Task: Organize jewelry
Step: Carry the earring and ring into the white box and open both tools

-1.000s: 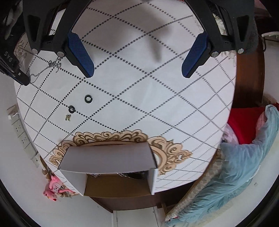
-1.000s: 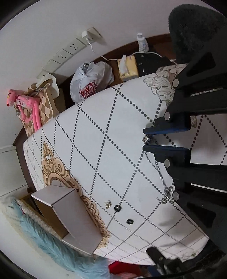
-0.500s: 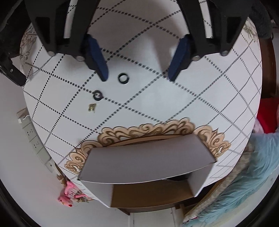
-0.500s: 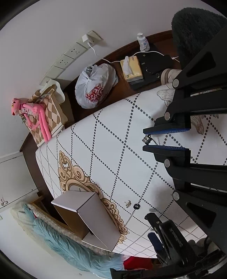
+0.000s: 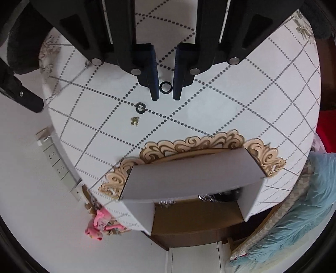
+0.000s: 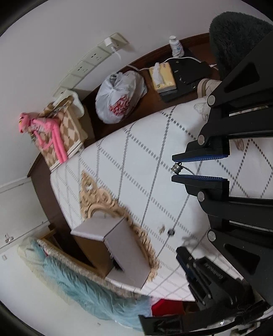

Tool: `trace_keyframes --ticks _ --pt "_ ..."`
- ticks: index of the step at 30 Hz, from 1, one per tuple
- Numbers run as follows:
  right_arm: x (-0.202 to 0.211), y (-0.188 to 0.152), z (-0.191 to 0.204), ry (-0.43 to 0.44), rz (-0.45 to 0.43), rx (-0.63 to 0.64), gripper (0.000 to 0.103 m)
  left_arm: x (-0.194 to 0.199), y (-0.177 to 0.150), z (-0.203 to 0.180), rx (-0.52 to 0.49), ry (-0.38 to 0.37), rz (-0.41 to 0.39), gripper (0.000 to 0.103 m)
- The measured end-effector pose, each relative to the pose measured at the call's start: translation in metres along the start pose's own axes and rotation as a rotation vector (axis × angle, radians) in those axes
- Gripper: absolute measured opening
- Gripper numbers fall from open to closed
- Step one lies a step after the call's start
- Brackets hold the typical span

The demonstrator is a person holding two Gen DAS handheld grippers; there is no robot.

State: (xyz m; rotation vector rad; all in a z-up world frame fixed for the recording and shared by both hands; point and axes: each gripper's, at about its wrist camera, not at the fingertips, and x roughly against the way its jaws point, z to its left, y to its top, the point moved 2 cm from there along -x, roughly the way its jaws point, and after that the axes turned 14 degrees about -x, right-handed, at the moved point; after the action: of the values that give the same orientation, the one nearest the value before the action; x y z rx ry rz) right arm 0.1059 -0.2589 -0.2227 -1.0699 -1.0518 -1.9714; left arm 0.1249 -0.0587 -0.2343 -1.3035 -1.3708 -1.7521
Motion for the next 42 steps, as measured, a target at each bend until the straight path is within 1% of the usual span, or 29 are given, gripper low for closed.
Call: trace_keyframes --ticks 6,11,16,20,22,24,28,29,32,36,41,42 --pt "0.035 0.01 0.036 0.083 -0.038 0.069 0.012 0.047 0.005 0.019 0.038 -0.026 -0.078 0.01" --pt "0.061 0.026 0.069 0.144 -0.065 0.131 0.012 0.081 0.027 0.039 0.064 -0.045 -0.132 0.01" --pt "0.082 0.056 0.111 0.188 -0.101 0.21 0.012 0.103 0.052 0.072 0.076 -0.031 -0.179 0.01" --pt "0.09 0.079 0.15 0.2 -0.13 0.283 0.012 0.109 0.076 0.096 0.08 -0.011 -0.199 0.01" --pt "0.085 0.087 0.171 0.191 -0.132 0.328 0.012 0.107 0.085 0.107 0.091 -0.011 -0.199 0.01" --pt "0.072 0.095 0.191 0.184 -0.104 0.363 0.012 0.103 0.097 0.119 0.098 -0.013 -0.196 0.01" --pt "0.043 0.106 0.211 0.147 -0.063 0.398 0.012 0.094 0.114 0.131 0.101 -0.02 -0.184 0.01" --pt "0.034 0.107 0.215 0.136 -0.047 0.404 0.012 0.088 0.12 0.133 0.1 -0.034 -0.173 0.01" --pt "0.003 0.114 0.219 0.107 0.016 0.394 0.012 0.071 0.129 0.136 0.097 -0.069 -0.141 0.01" --pt "-0.025 0.122 0.214 0.093 0.074 0.359 0.012 0.044 0.142 0.133 0.085 -0.119 -0.087 0.01" --pt "-0.058 0.126 0.206 0.083 0.179 0.338 0.013 0.024 0.155 0.136 0.128 -0.153 -0.04 0.012" --pt "-0.066 0.126 0.205 0.076 0.204 0.339 0.013 0.021 0.157 0.138 0.14 -0.158 -0.03 0.014"
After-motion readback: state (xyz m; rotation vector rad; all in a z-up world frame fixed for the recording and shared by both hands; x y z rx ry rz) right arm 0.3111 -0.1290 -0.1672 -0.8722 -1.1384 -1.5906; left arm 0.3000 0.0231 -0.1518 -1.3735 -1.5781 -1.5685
